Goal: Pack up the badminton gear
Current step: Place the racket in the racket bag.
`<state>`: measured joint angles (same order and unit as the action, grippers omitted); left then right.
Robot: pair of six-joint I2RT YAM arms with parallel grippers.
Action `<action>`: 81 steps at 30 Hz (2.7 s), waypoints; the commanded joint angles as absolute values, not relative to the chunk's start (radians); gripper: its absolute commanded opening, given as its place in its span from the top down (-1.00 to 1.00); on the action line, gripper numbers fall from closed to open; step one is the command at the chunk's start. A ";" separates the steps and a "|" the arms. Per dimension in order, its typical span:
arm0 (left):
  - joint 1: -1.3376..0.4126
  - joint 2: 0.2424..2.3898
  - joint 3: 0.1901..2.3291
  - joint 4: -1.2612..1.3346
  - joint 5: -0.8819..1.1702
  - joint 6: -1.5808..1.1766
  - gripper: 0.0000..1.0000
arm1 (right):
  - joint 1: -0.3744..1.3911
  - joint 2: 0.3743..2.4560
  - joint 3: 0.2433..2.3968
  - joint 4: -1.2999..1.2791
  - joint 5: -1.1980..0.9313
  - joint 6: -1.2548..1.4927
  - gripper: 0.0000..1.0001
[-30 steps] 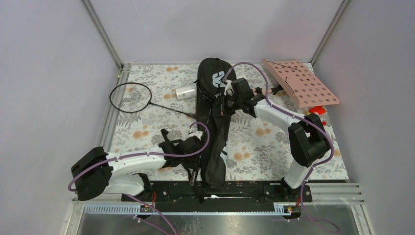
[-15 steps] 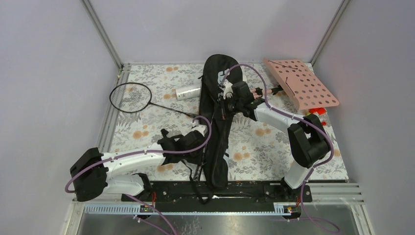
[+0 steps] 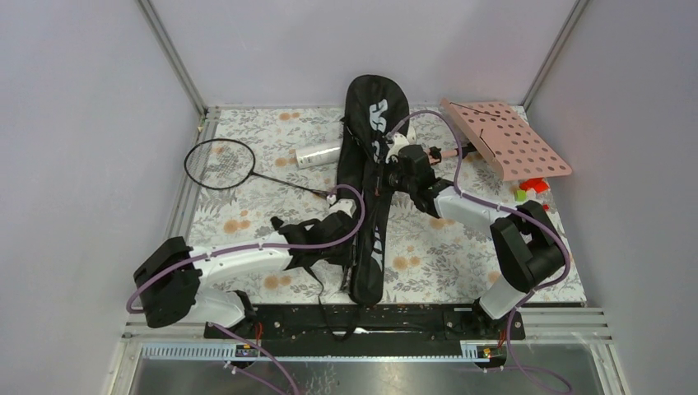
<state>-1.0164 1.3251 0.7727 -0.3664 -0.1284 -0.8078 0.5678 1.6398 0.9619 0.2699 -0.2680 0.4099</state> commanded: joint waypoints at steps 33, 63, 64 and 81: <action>-1.045 1.269 0.779 0.039 -0.460 -0.783 1.00 | 0.814 1.517 0.979 -0.261 0.309 0.467 -0.14; -1.045 1.346 0.746 0.206 -0.507 -0.953 1.00 | 0.815 1.221 0.604 0.435 -0.475 0.683 1.00; -1.045 1.370 0.761 0.197 -0.511 -0.952 1.00 | 0.814 1.229 0.593 0.460 -0.493 0.694 1.00; -1.055 1.255 0.689 0.106 -0.503 -0.851 -0.81 | 0.767 1.195 0.601 0.367 -0.372 0.702 1.00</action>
<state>-1.0611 1.3716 0.6785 -0.0502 -0.4381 -0.8974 0.7372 1.2648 0.5842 0.4168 -0.2573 0.6876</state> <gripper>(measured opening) 0.830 0.027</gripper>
